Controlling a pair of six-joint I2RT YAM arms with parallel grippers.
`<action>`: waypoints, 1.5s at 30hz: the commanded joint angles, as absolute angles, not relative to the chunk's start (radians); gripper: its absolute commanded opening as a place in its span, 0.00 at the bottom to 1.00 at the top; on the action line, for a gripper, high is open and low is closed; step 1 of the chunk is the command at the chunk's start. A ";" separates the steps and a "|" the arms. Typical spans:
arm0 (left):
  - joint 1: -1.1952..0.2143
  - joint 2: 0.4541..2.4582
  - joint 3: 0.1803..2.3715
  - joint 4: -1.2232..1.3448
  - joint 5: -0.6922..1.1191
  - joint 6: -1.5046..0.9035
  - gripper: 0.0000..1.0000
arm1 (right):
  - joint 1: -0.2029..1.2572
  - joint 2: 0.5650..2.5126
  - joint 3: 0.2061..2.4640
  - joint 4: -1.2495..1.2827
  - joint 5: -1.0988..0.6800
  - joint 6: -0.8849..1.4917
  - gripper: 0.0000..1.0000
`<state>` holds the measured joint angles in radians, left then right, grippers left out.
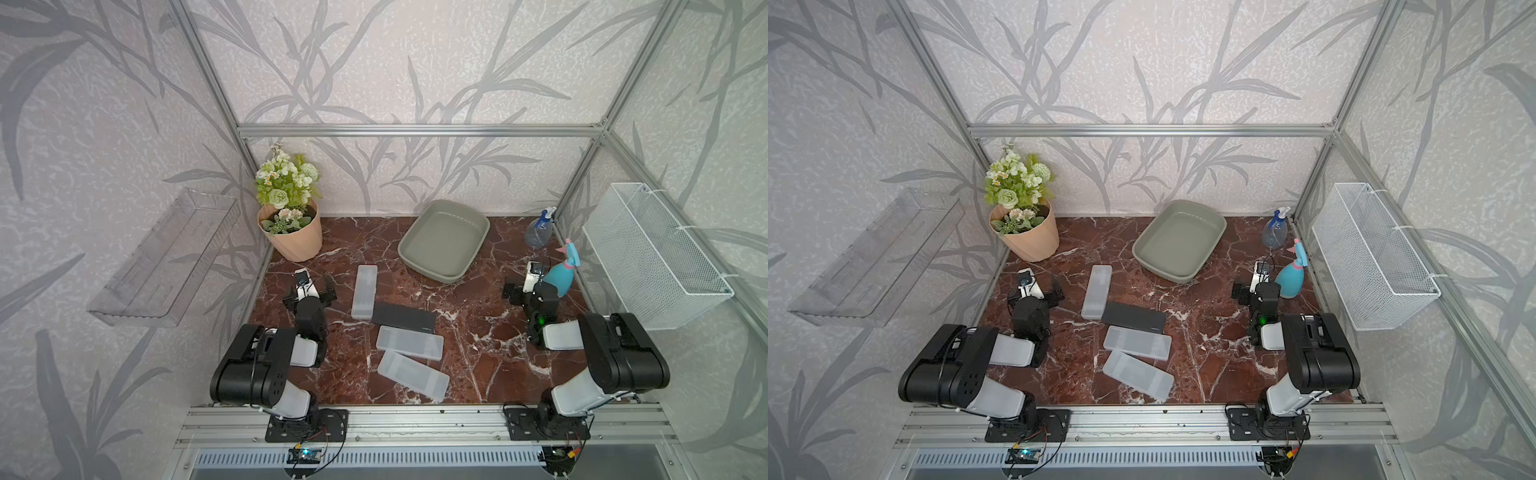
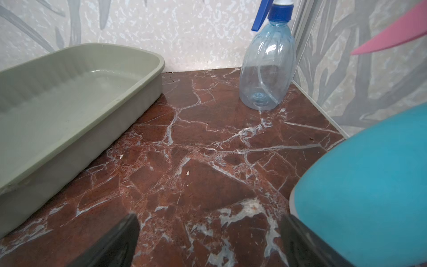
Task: Put the pencil case into the storage box
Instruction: Adjust the storage box at the center of the board.
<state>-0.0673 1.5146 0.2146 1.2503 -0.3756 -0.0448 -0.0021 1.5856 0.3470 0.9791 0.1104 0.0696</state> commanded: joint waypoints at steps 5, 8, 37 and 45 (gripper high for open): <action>-0.067 1.518 0.225 1.258 -0.378 -0.047 1.00 | -0.006 1.581 0.368 0.979 0.098 0.070 0.99; -0.067 1.518 0.225 1.257 -0.375 -0.049 1.00 | -0.006 1.580 0.371 0.975 0.078 0.062 0.99; -0.055 1.486 0.251 1.191 -0.308 -0.025 1.00 | -0.036 1.532 0.422 0.843 -0.011 0.066 0.99; -0.060 1.400 0.661 0.566 -0.357 -0.088 1.00 | -0.025 1.433 0.767 0.218 0.046 0.118 0.99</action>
<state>-0.0570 1.4441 0.5945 0.7738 -0.3470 -0.0547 -0.0299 1.4845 0.6907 0.4694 0.0261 0.0792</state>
